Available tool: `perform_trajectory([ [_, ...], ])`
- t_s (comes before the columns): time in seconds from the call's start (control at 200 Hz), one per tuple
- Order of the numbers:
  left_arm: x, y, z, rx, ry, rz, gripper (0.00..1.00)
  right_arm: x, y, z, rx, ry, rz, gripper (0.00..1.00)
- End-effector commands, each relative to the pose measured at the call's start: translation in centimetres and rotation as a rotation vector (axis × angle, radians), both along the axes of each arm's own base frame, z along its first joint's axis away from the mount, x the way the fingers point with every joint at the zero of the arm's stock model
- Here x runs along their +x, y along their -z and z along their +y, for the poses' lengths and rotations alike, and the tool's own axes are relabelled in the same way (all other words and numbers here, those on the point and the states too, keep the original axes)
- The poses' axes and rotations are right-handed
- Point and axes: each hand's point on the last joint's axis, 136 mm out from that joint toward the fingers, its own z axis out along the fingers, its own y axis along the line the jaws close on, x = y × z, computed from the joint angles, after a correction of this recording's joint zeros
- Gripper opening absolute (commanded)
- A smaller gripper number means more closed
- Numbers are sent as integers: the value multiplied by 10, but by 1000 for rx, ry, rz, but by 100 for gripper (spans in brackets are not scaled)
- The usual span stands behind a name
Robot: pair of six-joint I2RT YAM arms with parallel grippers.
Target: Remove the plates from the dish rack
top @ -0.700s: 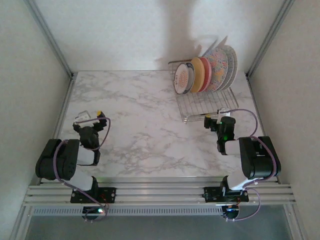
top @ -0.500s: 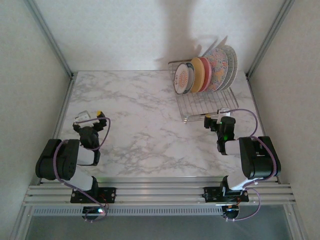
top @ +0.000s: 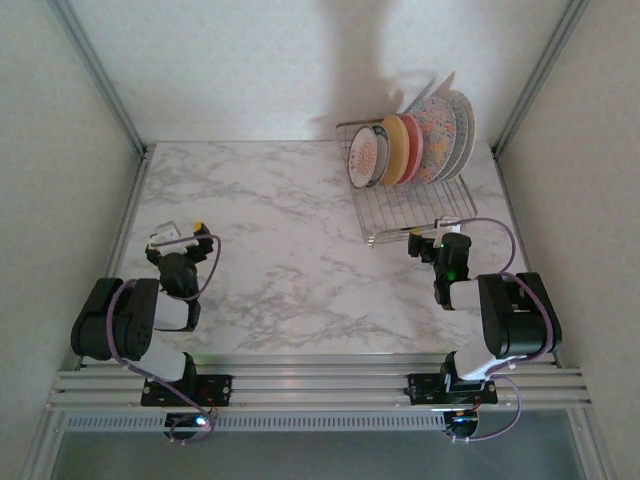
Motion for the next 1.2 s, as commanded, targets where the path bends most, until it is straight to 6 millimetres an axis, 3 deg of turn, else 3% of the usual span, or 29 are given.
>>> perform_trajectory([
  [0.0, 4, -5, 0, 18, -8, -10, 99, 9, -10, 0, 16, 1, -32, 99],
  [0.175, 0, -10, 3, 17, -28, -30, 99, 0, -24, 6, -13, -22, -88, 99],
  [0.325, -10, -30, 3, 57, -107, -38, 99, -17, -70, -3, -85, 96, -185, 99],
  [0.38, -10, -45, 3, 66, -126, -50, 99, -18, -104, -7, -112, 118, -255, 99],
  [0.435, -14, -73, 4, 35, -145, -137, 99, -17, -138, -12, -156, 145, -296, 99],
  [0.501, -11, -110, 6, -7, -171, -216, 99, -11, -211, -25, -164, 233, -364, 99],
  [0.561, -2, -156, 13, -89, -224, -284, 99, -14, -273, -48, -50, 413, -371, 99],
  [0.616, 12, -192, 18, -206, -266, -300, 99, -18, -301, -58, 62, 466, -252, 99],
  [0.661, 29, -201, 14, -328, -267, -200, 99, -21, -329, -68, 155, 543, -238, 99],
  [0.696, 39, -208, 11, -408, -262, -120, 99, -20, -335, -75, 223, 582, -225, 99],
  [0.741, 47, -210, 12, -509, -291, -85, 99, -4, -339, -67, 314, 473, -195, 99],
  [0.806, 67, -206, 3, -649, -177, -59, 100, 4, -344, -70, 385, 465, -179, 99],
  [0.881, 71, -209, -3, -778, -116, -97, 99, 9, -352, -78, 390, 499, -173, 99],
  [0.981, 71, -224, -17, -825, -68, -121, 100, 20, -356, -89, 347, 512, -117, 99],
  [1.196, 68, -244, -53, -807, 18, -104, 100, 50, -316, -122, 264, 552, 43, 99],
])
